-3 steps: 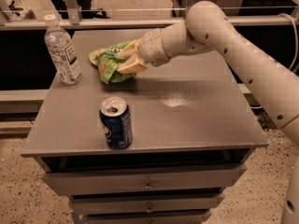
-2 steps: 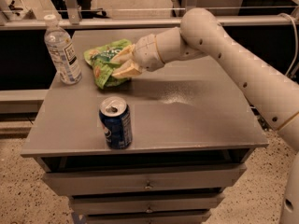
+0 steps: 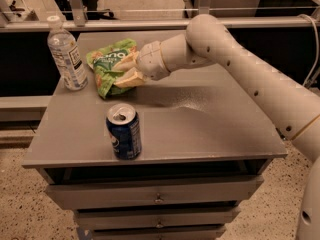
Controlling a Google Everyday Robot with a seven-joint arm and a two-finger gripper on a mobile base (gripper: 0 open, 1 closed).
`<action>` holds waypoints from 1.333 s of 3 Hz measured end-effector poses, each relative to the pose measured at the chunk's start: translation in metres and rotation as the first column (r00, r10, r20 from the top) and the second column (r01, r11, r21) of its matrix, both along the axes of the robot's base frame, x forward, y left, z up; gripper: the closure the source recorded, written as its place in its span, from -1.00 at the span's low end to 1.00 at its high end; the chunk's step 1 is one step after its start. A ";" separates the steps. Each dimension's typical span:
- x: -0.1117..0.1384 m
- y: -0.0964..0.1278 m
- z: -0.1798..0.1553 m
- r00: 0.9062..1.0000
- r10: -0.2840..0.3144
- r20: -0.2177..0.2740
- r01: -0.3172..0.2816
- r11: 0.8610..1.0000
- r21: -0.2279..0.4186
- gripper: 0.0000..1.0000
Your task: Move green rice chip bag near blue plastic bottle
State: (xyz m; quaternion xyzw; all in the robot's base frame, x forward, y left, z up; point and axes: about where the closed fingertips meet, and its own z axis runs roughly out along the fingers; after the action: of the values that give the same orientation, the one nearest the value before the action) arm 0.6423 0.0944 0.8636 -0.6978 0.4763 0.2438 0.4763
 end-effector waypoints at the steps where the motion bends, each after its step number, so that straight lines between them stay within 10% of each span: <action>1: -0.001 0.005 -0.002 1.000 0.001 -0.007 -0.001 1.000 0.002 -0.26; 3: -0.004 0.012 -0.003 1.000 -0.001 -0.019 0.001 1.000 0.006 -1.00; 4: 0.000 0.011 0.003 1.000 -0.016 -0.007 0.016 1.000 0.000 -1.00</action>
Offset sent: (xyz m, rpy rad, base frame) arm -0.0049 0.0119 -0.0043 0.0107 0.0287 -0.0181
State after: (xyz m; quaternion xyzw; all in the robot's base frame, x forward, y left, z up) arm 0.6421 0.1050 0.8668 -0.6930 0.4836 0.2423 0.4767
